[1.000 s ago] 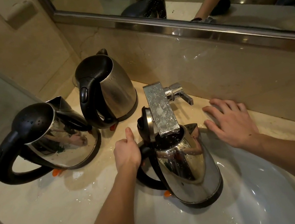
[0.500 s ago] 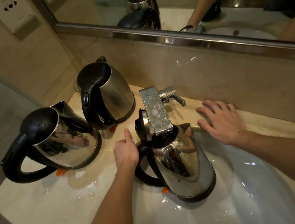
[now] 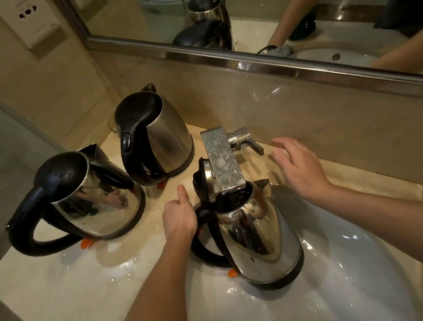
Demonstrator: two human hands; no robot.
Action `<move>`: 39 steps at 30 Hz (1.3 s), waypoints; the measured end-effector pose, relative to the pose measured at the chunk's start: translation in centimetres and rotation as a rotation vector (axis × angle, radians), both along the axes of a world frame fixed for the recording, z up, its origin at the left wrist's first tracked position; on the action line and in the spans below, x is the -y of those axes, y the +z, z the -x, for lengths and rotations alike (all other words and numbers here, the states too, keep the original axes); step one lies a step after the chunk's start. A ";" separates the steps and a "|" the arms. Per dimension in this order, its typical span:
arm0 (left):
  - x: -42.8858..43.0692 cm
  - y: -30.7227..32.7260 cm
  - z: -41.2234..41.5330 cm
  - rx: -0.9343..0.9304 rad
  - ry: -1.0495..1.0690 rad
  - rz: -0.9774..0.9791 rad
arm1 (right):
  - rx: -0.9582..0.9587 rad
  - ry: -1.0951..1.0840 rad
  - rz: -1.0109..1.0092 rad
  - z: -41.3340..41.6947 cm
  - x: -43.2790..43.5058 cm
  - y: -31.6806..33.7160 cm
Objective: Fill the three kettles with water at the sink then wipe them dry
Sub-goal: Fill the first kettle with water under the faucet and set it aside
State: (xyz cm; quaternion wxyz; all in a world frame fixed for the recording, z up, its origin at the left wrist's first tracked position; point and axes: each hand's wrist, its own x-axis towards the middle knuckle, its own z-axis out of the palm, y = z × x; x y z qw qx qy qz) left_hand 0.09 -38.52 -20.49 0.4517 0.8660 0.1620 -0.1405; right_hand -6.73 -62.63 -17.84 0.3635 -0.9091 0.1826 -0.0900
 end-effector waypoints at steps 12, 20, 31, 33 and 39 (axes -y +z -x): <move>-0.1 -0.2 -0.1 -0.007 0.002 0.010 | 0.078 0.057 -0.156 0.3 -3.2 2.4; 0.0 -0.4 -0.1 0.012 -0.003 -0.011 | 0.108 0.012 -0.203 0.4 -4.2 2.7; 0.0 -0.5 -0.1 -0.005 -0.013 -0.025 | 0.095 0.019 -0.300 1.2 -4.4 2.1; -0.1 -0.6 -0.2 -0.007 -0.019 -0.024 | 0.078 -0.015 -0.373 1.5 -4.6 2.1; -0.2 -0.4 -0.1 -0.009 -0.025 -0.006 | 0.003 -0.203 -0.640 2.1 -6.0 1.4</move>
